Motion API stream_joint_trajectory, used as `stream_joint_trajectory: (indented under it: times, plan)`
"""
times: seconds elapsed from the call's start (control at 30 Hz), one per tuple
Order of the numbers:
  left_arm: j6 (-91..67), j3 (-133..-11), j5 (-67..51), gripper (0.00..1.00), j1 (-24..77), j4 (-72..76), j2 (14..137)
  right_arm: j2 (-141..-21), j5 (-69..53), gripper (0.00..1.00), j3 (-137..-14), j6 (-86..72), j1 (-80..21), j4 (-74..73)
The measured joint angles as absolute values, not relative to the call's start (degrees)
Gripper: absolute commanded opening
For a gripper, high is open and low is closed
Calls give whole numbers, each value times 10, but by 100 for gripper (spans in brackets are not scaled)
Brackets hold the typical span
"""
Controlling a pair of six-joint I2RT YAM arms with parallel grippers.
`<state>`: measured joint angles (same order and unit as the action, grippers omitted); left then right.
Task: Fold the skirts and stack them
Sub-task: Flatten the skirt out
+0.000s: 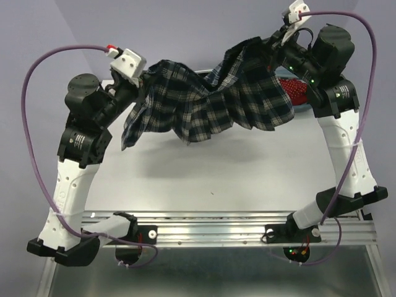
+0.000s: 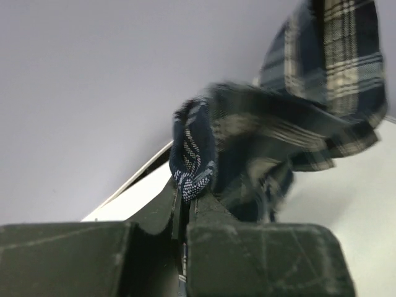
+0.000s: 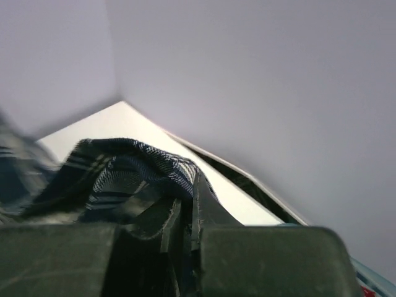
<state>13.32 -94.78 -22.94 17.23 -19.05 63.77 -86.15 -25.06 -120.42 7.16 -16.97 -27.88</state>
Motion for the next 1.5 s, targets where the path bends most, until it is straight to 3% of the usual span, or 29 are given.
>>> stream_joint_trajectory:
  times: [0.1,0.17,0.3,0.63,0.87,1.13,1.3,1.43,1.5]
  plan:
    - [140,-948,-112,0,145,-180,641,-890,-173,1,-1231,89,-155,-281]
    - [95,-952,-156,0,62,-143,652,-918,-223,1,-1256,65,-125,-284]
    - [55,-993,-212,0,14,-152,693,-939,-276,1,-1261,37,-121,-288]
    - [67,-895,-234,0,61,-153,616,-829,-307,1,-1171,60,-98,-283]
    - [118,-741,-290,0,61,-159,454,-688,-326,1,-990,108,-98,-313]
    - [125,-730,-358,1,60,-226,373,-628,-332,1,-960,130,-98,-357]
    - [99,-733,-328,14,60,-234,435,-675,-328,1,-964,141,-98,-346]
    - [91,-727,-281,24,57,-229,587,-776,-320,1,-922,144,-97,-304]
    - [88,-728,-267,32,54,-223,667,-850,-309,16,-910,147,-98,-291]
